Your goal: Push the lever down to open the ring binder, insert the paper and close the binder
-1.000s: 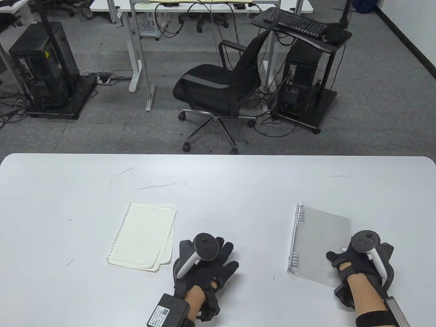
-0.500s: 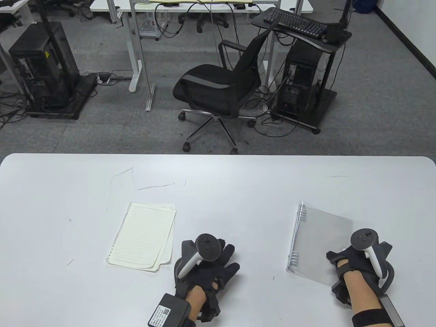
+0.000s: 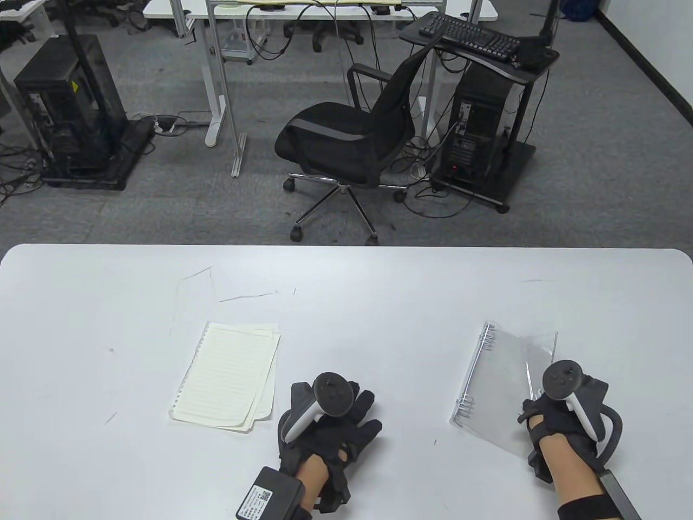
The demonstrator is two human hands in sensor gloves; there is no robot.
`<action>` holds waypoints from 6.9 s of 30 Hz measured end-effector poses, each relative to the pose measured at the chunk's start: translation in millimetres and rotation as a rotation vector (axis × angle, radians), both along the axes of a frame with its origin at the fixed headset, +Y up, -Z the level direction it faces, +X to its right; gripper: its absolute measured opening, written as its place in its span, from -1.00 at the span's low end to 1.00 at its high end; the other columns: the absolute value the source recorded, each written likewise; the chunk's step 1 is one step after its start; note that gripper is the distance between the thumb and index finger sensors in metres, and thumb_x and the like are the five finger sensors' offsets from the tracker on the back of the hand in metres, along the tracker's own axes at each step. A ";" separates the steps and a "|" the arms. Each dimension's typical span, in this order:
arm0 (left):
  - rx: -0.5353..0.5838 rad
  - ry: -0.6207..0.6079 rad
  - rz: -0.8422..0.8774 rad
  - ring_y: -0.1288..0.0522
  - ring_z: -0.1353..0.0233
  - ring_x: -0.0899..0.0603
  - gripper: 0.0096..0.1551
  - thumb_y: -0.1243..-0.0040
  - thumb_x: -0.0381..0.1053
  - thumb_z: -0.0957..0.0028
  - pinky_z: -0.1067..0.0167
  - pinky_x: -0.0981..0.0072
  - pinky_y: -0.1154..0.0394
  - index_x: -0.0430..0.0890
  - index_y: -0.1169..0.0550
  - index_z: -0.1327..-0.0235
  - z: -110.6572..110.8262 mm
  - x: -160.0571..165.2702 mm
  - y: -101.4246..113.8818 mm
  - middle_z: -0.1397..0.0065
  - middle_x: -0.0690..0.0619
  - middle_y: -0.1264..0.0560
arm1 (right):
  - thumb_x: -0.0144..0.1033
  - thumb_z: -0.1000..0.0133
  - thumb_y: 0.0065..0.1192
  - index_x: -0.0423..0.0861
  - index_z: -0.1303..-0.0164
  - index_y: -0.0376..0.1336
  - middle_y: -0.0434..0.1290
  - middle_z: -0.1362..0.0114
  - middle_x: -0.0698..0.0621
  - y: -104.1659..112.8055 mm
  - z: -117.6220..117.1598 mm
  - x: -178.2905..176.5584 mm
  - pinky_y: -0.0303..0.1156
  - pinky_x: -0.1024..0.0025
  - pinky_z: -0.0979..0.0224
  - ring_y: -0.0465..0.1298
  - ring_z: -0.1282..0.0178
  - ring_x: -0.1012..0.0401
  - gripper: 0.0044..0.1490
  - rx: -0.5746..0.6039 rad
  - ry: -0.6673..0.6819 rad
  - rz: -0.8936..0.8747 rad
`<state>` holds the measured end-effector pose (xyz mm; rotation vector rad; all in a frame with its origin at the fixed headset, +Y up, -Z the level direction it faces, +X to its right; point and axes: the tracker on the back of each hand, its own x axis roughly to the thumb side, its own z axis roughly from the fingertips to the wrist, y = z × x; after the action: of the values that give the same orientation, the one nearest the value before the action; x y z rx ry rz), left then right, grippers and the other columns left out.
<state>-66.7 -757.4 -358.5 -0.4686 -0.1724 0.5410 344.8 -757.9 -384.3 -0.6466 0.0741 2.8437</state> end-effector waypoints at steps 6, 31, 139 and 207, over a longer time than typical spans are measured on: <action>-0.004 -0.006 -0.007 0.36 -0.69 -0.21 -0.21 -0.12 0.40 0.04 -0.43 -0.23 0.31 0.27 -0.25 -0.50 0.1 0.7 -0.5 -0.75 0.21 0.03 | -0.20 -0.08 0.40 -0.09 -0.23 0.33 0.15 -0.72 -0.13 13.5 4.3 -1.2 0.21 -0.11 -0.52 0.19 -0.63 -0.15 -0.46 0.081 0.009 -0.031; 0.033 0.009 0.036 0.35 -0.69 -0.23 -0.17 -0.11 0.40 0.04 -0.45 -0.25 0.28 0.29 -0.17 -0.52 0.2 -1.7 7.8 -0.75 0.23 0.12 | -0.23 -0.06 0.37 0.07 -0.43 0.29 0.60 -0.28 0.01 8.9 21.4 -65.9 0.71 0.39 0.44 0.77 0.38 0.10 -0.33 0.059 0.148 -1.052; 0.678 -0.167 0.084 0.60 -0.64 -0.19 -0.14 -0.10 -0.01 -0.19 -0.49 -0.35 0.38 0.79 0.13 -0.15 58.7 48.7 67.0 -0.46 0.51 0.60 | 0.20 -0.02 0.14 -0.17 -0.49 -0.08 -0.14 -0.68 -0.23 -16.7 27.0 -116.9 -0.08 -0.42 -0.51 -0.11 -0.66 -0.33 0.02 -0.352 0.464 0.102; -0.159 -0.334 -0.199 0.44 -0.66 -0.12 -0.07 -0.16 0.42 0.02 -0.45 -0.26 0.31 0.40 0.06 -0.49 -1.7 28.9 -22.9 -0.64 0.34 0.35 | 0.15 -0.07 0.16 -0.12 -0.64 -0.22 -0.27 -0.78 -0.14 46.6 15.9 -168.6 -0.15 -0.41 -0.54 -0.30 -0.69 -0.23 0.12 -0.145 0.678 -0.123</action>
<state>-37.8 -780.3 -360.2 -0.7223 -0.3992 0.2789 176.3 -711.3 -368.4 0.3138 0.4130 2.8142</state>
